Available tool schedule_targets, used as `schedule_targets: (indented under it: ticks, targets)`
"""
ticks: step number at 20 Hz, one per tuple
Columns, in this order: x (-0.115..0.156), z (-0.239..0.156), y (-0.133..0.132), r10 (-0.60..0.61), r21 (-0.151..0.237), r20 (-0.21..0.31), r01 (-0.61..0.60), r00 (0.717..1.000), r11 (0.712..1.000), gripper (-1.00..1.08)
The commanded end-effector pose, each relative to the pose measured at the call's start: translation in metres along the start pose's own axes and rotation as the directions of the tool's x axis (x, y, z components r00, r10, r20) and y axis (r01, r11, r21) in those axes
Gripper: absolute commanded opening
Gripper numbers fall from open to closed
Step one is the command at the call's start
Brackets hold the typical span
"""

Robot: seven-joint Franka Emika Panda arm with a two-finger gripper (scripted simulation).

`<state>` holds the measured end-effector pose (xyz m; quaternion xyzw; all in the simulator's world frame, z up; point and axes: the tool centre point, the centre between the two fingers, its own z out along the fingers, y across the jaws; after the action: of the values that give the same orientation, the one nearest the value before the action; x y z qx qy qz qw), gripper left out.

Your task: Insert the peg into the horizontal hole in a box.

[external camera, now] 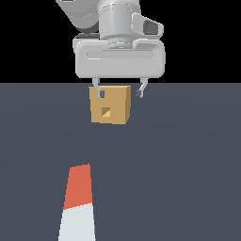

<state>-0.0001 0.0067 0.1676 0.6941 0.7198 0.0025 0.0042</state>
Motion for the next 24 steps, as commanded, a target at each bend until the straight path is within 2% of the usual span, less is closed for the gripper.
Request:
schedule_targets:
  ticks: [1,6,12,17,24]
  targets:
    - [0.0,0.0,0.0,0.0,0.0,0.0,0.0,1.0,1.0,1.0]
    - [-0.006,0.003,-0.002,-0.006,0.0,0.0,0.006,1.0,1.0,1.0]
    - [-0.028,0.012,-0.011,-0.031,0.001,0.0,0.031,1.0,1.0,1.0]
    - [-0.06,0.026,-0.022,-0.064,0.002,-0.001,0.064,0.998,0.998,1.0]
    - [-0.12,0.051,-0.039,-0.127,0.005,-0.002,0.127,0.992,0.992,1.0]
